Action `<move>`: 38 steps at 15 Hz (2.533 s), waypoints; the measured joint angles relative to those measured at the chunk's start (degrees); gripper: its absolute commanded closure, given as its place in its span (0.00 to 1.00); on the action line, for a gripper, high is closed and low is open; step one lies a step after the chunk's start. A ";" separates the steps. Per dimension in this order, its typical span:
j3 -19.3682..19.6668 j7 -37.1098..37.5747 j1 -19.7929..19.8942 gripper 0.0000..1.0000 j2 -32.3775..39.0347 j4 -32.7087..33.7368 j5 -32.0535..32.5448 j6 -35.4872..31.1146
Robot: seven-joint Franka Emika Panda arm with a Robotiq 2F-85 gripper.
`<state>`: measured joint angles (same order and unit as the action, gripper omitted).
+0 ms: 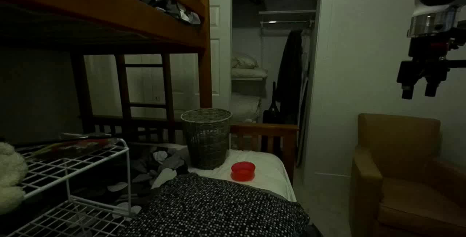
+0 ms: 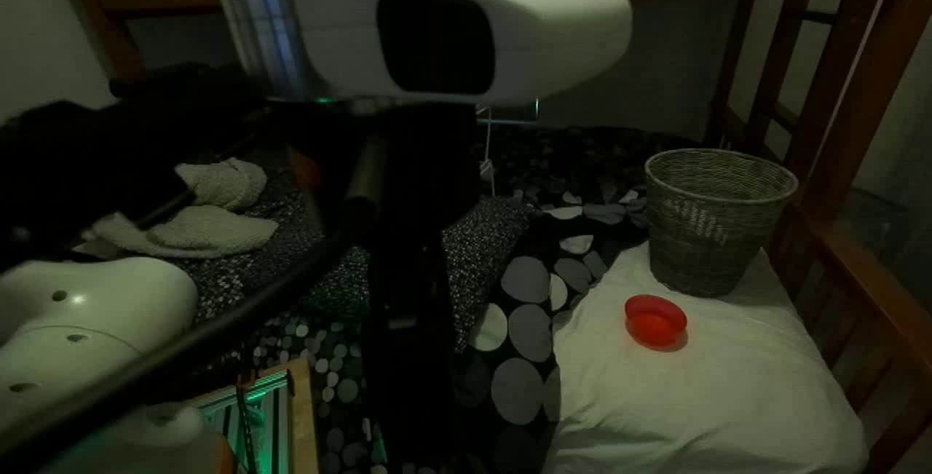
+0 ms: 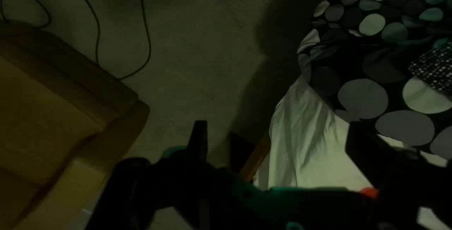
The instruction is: Remove the sunglasses from the top shelf of the shoe rack and put it in the orange bowl on the bed
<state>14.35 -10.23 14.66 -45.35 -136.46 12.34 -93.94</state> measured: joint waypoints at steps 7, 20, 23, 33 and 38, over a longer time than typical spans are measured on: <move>0.01 0.00 0.02 0.00 0.00 0.00 0.00 0.00; -15.41 1.09 -15.73 0.00 -3.14 0.36 -12.33 -1.10; -21.86 3.29 -21.12 0.00 -3.99 2.16 -13.09 -2.47; -20.76 2.88 -22.25 0.00 -0.70 2.48 -13.95 -10.73; -21.85 -3.73 -27.51 0.00 15.39 9.39 -15.05 -24.77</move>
<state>-7.50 -13.96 -12.85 -29.96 -127.07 -2.71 -118.71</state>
